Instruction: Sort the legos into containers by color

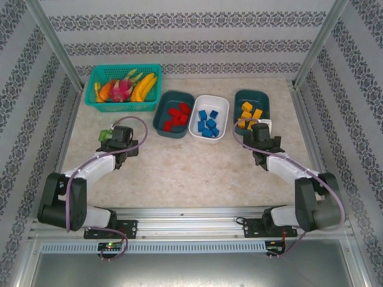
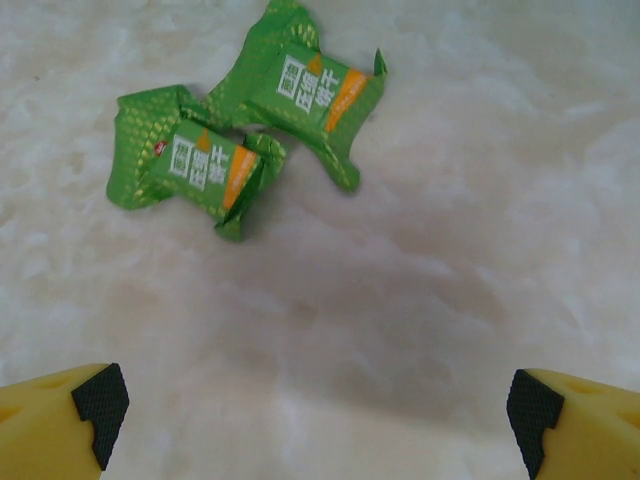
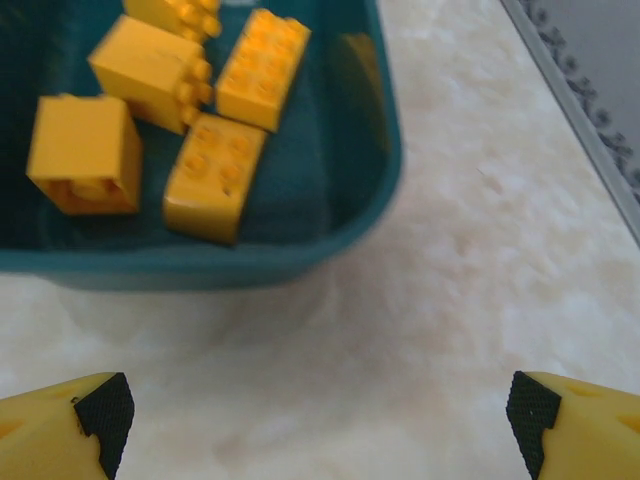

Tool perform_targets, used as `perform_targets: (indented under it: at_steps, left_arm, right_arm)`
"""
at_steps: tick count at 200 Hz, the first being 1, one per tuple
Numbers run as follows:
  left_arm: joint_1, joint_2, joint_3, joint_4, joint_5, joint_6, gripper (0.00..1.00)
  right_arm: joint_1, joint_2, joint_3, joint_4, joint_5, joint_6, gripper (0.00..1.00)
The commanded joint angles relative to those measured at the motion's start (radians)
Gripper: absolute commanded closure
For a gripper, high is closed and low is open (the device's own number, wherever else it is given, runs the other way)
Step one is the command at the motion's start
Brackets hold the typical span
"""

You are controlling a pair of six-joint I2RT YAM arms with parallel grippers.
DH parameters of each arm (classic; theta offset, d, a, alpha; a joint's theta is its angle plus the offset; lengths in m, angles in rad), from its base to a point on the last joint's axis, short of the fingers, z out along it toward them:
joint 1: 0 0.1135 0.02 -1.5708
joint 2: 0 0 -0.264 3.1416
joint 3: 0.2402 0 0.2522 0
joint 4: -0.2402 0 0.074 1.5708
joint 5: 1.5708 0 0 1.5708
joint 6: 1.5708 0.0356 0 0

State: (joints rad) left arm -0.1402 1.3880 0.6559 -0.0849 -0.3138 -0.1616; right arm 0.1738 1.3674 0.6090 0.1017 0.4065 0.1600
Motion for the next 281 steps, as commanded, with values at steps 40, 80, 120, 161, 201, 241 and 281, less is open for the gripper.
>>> perform_targets:
  at_steps: [40,80,120,161,201,241,281]
  left_arm:
    - [0.093,0.192,0.016,0.467,0.191,0.157,0.00]
    - [0.131,0.143,-0.155,0.745,0.286,0.151,0.00]
    - [0.131,0.179,-0.260,0.958,0.251,0.136,0.00]
    - [0.133,0.173,-0.250,0.927,0.252,0.134,0.00]
    - [0.133,0.173,-0.252,0.932,0.252,0.136,0.00]
    - [0.133,0.174,-0.251,0.931,0.252,0.135,0.00]
    - [0.133,0.174,-0.251,0.931,0.252,0.135,0.00]
  right_arm:
    - [-0.098,0.115,-0.039,0.433,-0.265,-0.166,0.02]
    - [-0.169,0.096,-0.146,0.601,-0.391,-0.120,0.02]
    - [-0.169,0.126,-0.299,0.883,-0.311,-0.094,0.02]
    - [-0.136,0.146,-0.236,0.819,-0.260,-0.120,0.02]
    - [-0.134,0.143,-0.238,0.823,-0.258,-0.119,0.02]
    - [-0.134,0.142,-0.239,0.825,-0.257,-0.122,0.02]
    - [-0.137,0.147,-0.230,0.813,-0.271,-0.121,0.02]
